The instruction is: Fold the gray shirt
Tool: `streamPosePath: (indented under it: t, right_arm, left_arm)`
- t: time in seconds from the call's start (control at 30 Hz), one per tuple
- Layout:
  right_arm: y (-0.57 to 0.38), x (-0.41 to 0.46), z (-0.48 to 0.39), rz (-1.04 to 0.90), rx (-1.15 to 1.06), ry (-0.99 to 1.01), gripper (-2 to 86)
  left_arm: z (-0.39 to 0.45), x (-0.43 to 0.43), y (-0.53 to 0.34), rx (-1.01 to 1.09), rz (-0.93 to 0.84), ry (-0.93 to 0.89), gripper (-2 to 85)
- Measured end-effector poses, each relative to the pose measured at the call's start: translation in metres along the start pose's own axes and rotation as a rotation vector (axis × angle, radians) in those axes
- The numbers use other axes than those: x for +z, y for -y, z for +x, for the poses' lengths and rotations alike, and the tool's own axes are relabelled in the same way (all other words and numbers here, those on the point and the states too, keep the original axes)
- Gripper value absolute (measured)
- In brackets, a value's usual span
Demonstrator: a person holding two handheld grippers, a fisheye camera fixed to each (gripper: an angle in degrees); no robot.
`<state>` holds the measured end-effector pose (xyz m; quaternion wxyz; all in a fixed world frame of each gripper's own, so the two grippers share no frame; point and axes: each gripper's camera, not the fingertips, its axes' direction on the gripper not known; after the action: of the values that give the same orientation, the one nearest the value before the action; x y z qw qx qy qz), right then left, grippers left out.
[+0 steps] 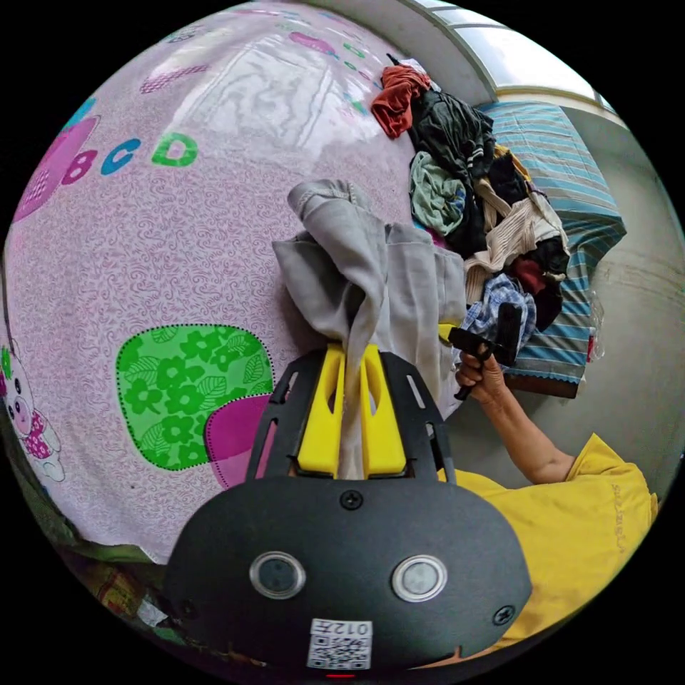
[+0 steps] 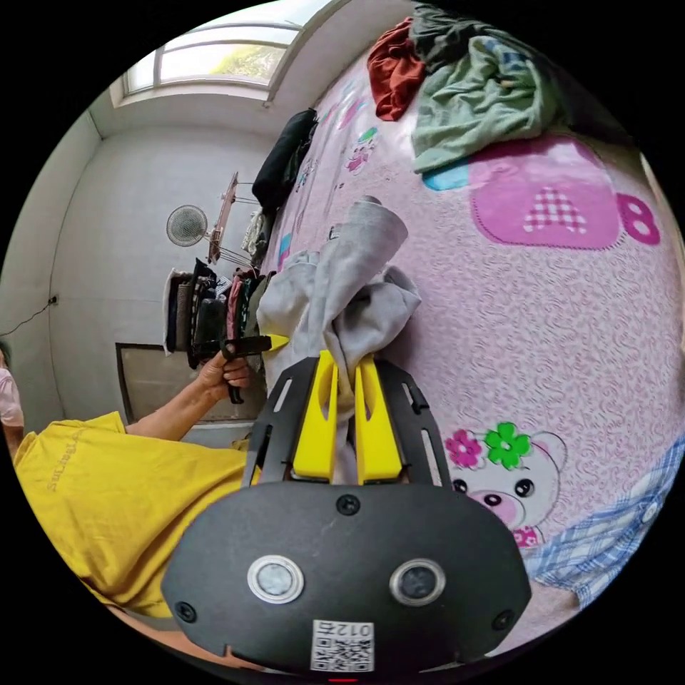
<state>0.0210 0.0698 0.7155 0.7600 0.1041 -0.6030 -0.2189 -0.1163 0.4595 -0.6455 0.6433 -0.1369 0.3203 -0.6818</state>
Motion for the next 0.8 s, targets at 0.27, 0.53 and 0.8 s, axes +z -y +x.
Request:
streamPosePath:
  t: [0.27,0.53,0.8]
  right_arm:
    - [0.052,0.077,-0.076,0.088,-0.047,0.055,2.4]
    - [0.133,0.167,-0.143,0.147,-0.059,0.077,2.5]
    - [0.274,0.293,-0.222,0.099,-0.171,0.175,2.8]
  left_arm:
    - [-0.006,-0.102,0.023,0.147,0.026,0.067,4.8]
    - [-0.040,-0.216,0.070,0.243,0.048,0.130,2.7]
    - [-0.068,-0.336,0.110,0.230,0.150,0.374,2.5]
